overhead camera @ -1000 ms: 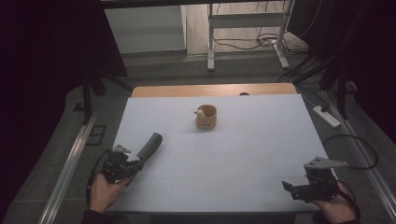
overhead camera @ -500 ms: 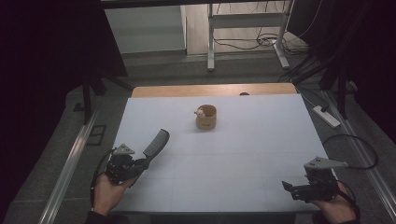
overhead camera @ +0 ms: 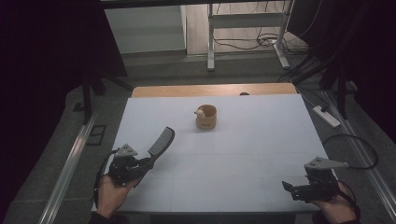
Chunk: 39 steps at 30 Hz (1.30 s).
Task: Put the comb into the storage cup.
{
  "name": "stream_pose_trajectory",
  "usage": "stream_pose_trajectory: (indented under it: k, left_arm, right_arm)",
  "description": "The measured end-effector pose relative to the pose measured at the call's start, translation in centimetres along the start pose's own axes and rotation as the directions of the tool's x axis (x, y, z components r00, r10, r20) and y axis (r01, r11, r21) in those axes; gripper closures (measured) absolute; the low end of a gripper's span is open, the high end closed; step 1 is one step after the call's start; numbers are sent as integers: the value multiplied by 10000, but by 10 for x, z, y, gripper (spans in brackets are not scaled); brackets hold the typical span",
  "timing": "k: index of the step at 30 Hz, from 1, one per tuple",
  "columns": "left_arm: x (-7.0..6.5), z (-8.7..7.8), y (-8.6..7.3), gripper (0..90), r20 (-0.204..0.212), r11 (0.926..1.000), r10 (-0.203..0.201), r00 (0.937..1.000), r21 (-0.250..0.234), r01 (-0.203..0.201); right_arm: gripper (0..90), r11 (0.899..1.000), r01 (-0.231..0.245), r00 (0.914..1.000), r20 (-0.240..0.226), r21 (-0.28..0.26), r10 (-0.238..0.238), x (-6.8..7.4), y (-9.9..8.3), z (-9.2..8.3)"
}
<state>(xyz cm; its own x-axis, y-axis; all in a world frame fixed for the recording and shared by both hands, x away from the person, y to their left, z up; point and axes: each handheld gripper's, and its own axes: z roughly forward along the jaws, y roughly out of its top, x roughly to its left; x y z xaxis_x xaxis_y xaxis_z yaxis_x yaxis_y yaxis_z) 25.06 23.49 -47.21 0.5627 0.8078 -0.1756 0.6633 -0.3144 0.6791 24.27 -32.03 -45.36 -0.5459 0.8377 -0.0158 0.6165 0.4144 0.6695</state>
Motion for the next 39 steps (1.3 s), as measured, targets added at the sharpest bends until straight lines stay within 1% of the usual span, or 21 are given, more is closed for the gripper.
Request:
stream_pose_trajectory:
  k: [3, 6, 7, 8, 11, 20, 23, 25, 29, 33, 39]
  left_arm:
    - [-2, 0, 0, 720, 128, 9999, -39, 9999, -128, 40]
    - [-5, -1, 1, 720, 202, 9998, 53, 9998, -204, -48]
    - [-6, -1, 1, 720, 300, 9996, 20, 9995, -285, -11]
    - [-6, -1, 1, 720, 300, 9996, 20, 9995, -285, -11]
    - [-11, -1, 3, 720, 572, 9990, 84, 9983, -433, -60]
    - [-23, 0, 7, 720, 1098, 9976, 227, 9937, -674, -153]
    - [-27, 1, 9, 721, 1159, 9969, 375, 9926, -724, -292]
    - [-29, 2, 9, 721, 1240, 9965, 410, 9914, -768, -316]
    - [-33, 3, 11, 720, 1349, 9961, 505, 9896, -782, -401]
    - [-37, 4, 12, 721, 1507, 9957, 532, 9872, -834, -409]
    - [-46, 6, 15, 720, 1653, 9945, 665, 9840, -906, -520]
  right_arm:
    - [14, 10000, 25, 10000, -12, -36, -25, 0, 0, 0]
    - [11, 10000, 27, 10000, -14, -61, -27, 0, 0, -1]
    - [9, 10000, 27, 10000, -19, -67, -27, 0, 0, -1]
    - [8, 10000, 30, 10000, -32, -69, -30, 0, 0, -1]
    - [6, 9999, 46, 10000, -47, -99, -47, 0, 0, -1]
    - [0, 9995, 197, 9997, -149, -241, -200, 1, 0, -2]
    - [0, 9993, 253, 9995, -195, -289, -259, 2, 0, -3]
    - [0, 9991, 299, 9992, -243, -316, -306, 2, 0, -3]
    - [0, 9980, 332, 9989, -307, -537, -349, 2, 0, -4]
    - [0, 9962, 402, 9980, -451, -773, -438, 3, 1, -4]
    - [0, 9938, 379, 9943, -951, -1047, -479, 3, 3, -3]
